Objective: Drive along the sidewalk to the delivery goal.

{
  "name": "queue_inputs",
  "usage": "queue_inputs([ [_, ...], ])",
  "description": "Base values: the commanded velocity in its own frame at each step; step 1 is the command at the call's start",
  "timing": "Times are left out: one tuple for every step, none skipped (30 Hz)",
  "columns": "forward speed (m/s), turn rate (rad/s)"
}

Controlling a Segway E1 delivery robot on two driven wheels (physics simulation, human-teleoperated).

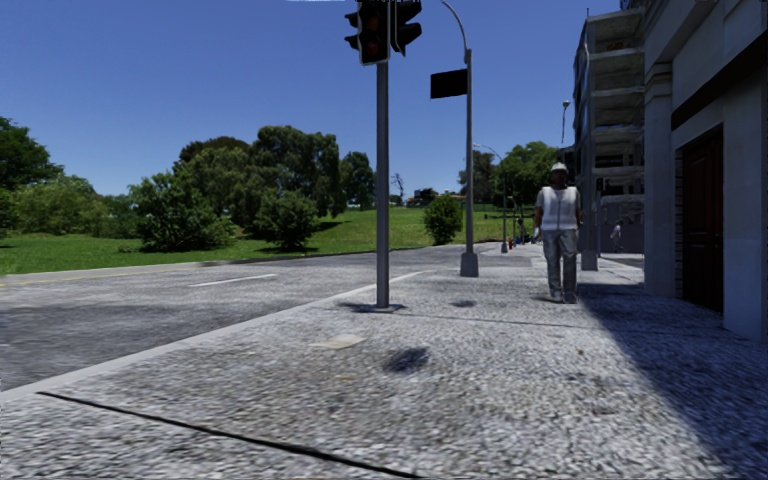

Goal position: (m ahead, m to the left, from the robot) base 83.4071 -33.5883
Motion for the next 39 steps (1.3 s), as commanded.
queue_inputs([
  [2.0, 0.52],
  [2.0, 0.52],
  [2.0, 0.52],
  [2.0, 0.5],
  [2.0, 0.47],
  [2.0, 0.47],
  [2.0, 0.41],
  [2.0, 0.39],
  [2.0, 0.33],
  [2.0, 0.0],
  [2.0, 0.0],
  [2.0, 0.0],
  [2.0, 0.0],
  [2.0, 0.0],
  [2.0, 0.0],
  [2.0, 0.0],
  [2.0, 0.0],
  [2.0, 0.0],
  [1.95, -0.08],
  [1.89, -0.31],
  [1.85, -0.43],
  [1.81, -0.5],
  [1.81, -0.5],
  [1.78, -0.52],
  [1.77, -0.53],
  [1.76, -0.53],
  [1.76, -0.53],
  [1.76, -0.53],
  [1.76, -0.53],
  [1.76, -0.53],
  [1.76, -0.53],
  [1.76, -0.53],
  [1.76, -0.53],
  [1.76, -0.53],
  [1.76, -0.53],
  [1.76, -0.53],
  [1.76, -0.53],
  [1.76, -0.53],
  [1.76, -0.53],
])
